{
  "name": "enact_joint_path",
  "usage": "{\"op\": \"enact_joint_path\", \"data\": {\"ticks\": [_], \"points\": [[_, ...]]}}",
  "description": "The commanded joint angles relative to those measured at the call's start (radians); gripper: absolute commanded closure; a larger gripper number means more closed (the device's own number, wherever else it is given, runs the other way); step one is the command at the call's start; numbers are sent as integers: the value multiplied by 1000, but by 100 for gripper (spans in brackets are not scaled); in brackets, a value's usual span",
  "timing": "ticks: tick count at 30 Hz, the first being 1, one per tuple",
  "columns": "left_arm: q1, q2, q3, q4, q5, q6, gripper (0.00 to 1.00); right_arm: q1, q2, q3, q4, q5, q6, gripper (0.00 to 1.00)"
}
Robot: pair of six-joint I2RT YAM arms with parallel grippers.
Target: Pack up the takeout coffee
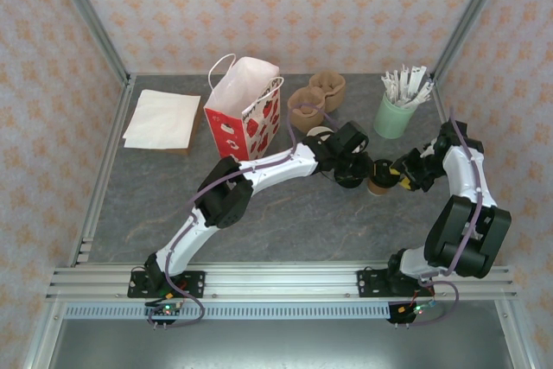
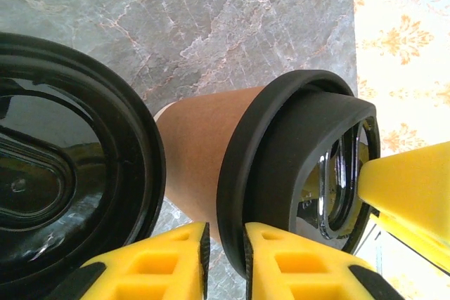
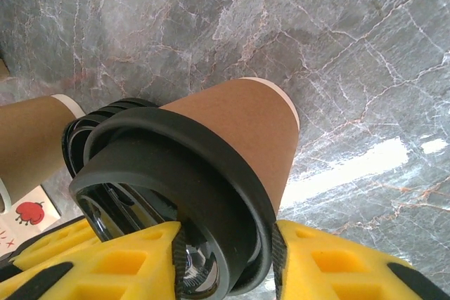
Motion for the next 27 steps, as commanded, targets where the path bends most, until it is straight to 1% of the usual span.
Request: {"op": "enact_joint_path", "data": {"ticks": [1,3,6,8,10,12,16,19,21,25,27], "points": [[-21,86,-12,-187,-65,42,77,10,-22,37,-12,23,7,61],[-21,85,-9,-190,-64,40,76,10,-27,57,-39,71,-3,60],[-22,71,-10,-188,-69,40,75,10,-38,90,-76,137,-24,54],[-22,57,-8,-186,-71,42,74,8,-48,98,-80,146,-33,49],[-21,44,-2,-185,-73,42,72,7,-57,93,-69,126,-36,45],[-22,37,9,-187,-70,40,71,6,-52,82,-55,102,-35,42],[-21,19,25,-189,-68,41,65,-6,-33,60,-28,28,-45,34],[-21,13,43,-187,-66,39,61,-12,-24,51,-18,16,-46,34],[-22,14,62,-186,-61,33,59,-13,-15,53,-24,15,-48,36],[-20,22,100,-189,-58,28,55,-13,13,48,-39,16,-50,45],[-20,27,116,-194,-61,27,54,-13,26,43,-41,16,-50,47]]}}
